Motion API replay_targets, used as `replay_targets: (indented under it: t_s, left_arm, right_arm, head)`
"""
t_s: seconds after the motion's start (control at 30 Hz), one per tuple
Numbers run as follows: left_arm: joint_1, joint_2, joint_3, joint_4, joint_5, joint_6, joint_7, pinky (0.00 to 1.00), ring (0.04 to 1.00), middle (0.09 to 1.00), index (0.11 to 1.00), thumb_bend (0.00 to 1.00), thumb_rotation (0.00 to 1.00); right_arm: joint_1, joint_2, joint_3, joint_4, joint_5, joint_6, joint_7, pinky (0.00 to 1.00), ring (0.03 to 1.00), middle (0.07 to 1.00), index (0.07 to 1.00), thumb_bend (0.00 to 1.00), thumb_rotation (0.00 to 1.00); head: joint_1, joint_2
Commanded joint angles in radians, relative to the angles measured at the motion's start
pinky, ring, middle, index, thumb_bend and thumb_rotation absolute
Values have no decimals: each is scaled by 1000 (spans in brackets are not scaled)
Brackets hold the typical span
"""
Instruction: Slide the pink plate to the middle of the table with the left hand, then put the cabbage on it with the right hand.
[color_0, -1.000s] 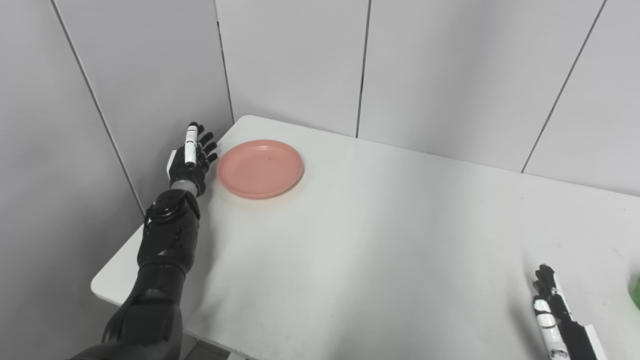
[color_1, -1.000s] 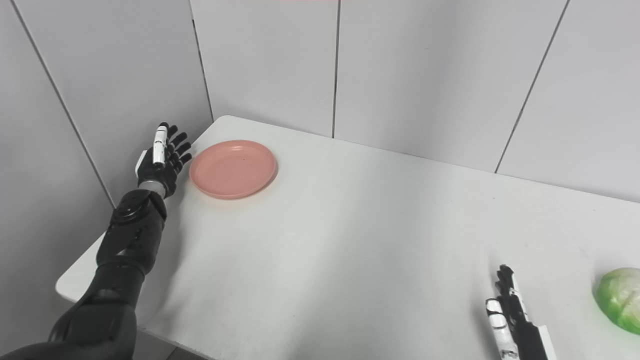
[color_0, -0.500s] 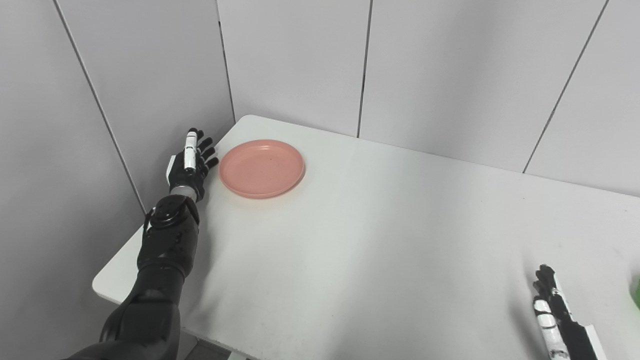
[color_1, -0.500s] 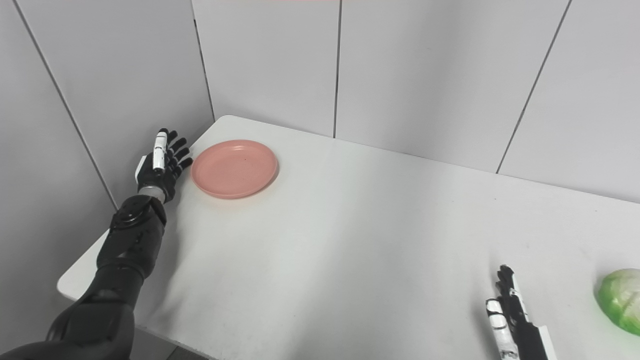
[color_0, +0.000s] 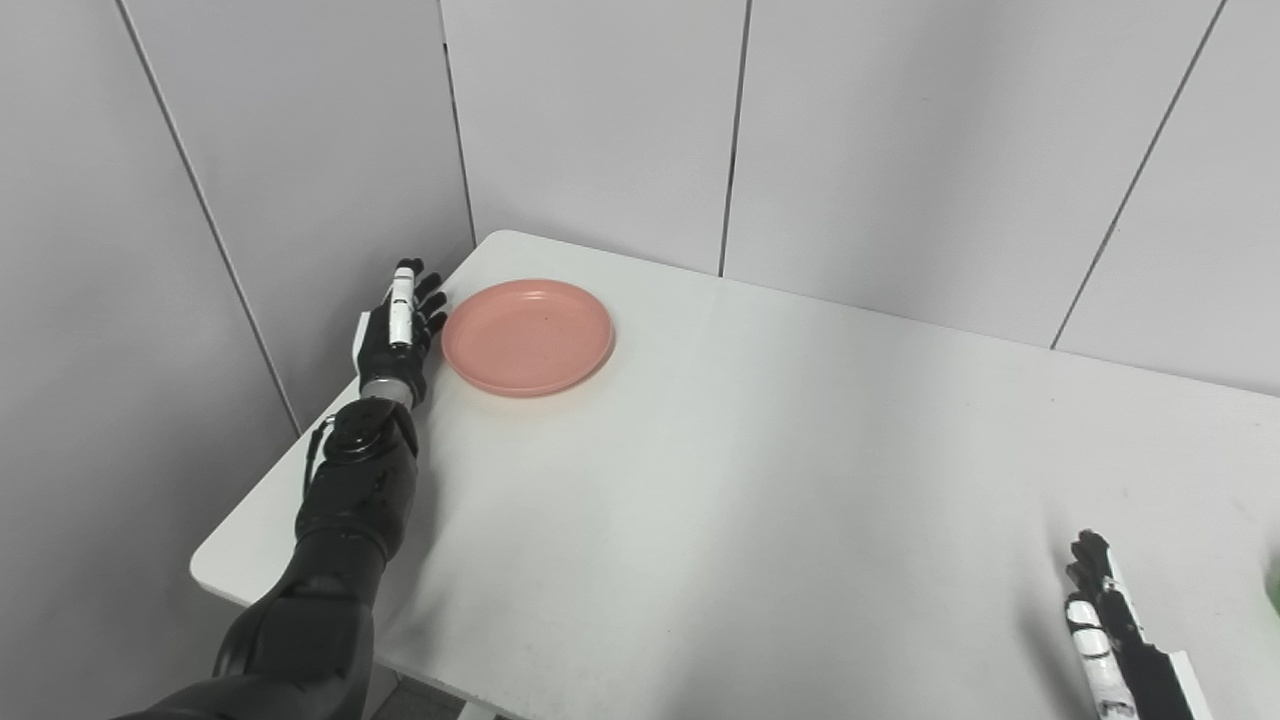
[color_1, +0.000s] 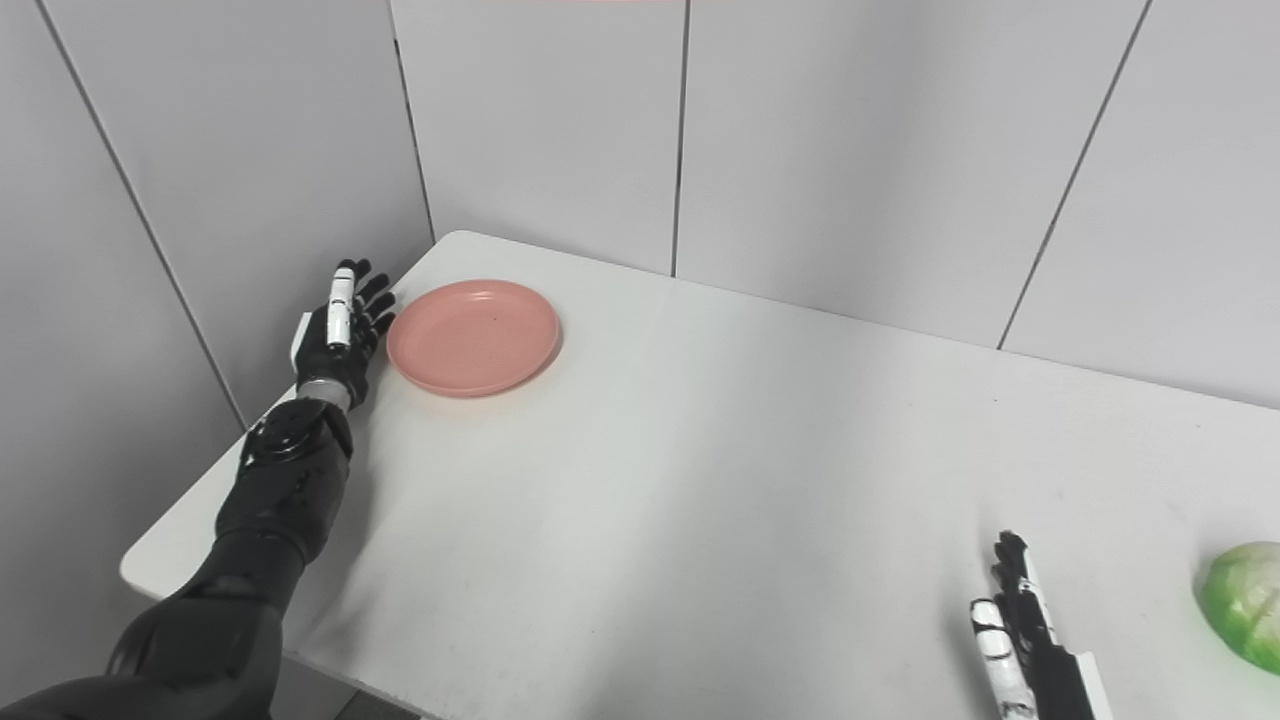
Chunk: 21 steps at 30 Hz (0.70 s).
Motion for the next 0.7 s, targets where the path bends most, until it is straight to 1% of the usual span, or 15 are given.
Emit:
replay_targets:
  t_s: [0.0, 0.13, 0.37, 0.43, 0.57, 0.67]
  left_arm:
    - [-32, -33, -20, 15, 6, 17, -20, 894, 898, 895, 892, 455, 1000]
    - [-35, -57, -34, -4, 6, 30, -25, 909, 907, 903, 894, 451, 1000]
    - [-35, -90, -65, -33, 5, 52, -32, 905, 908, 902, 890, 453, 1000]
    - [-33, -98, -69, -40, 2, 57, -34, 920, 912, 905, 897, 455, 1000]
    - [-32, -109, -70, -46, -6, 70, -46, 907, 917, 907, 896, 443, 1000]
    - [-29, -117, -70, -52, -8, 82, -57, 909, 914, 908, 896, 439, 1000]
  right_arm:
    - [-9, 0, -1, -42, 4, -14, -4, 1000, 1000, 1000, 1000, 141, 1000]
    - [-8, -1, 1, -46, 3, -10, -2, 1000, 1000, 1000, 1000, 149, 1000]
    - [-7, 4, 3, -53, -1, -1, -4, 1000, 1000, 1000, 1000, 163, 1000]
    - [-6, 5, 3, -54, -1, 0, -4, 1000, 1000, 1000, 1000, 171, 1000]
    - [-4, 10, 4, -56, -2, 5, -7, 1000, 1000, 1000, 1000, 192, 1000]
    - [-4, 13, 7, -51, -18, -6, -15, 1000, 1000, 1000, 1000, 200, 1000]
  head:
    - [-1, 2]
    - [-9, 8]
    - [-24, 16]
    - [-30, 19]
    - [-43, 26]
    - [-54, 29]
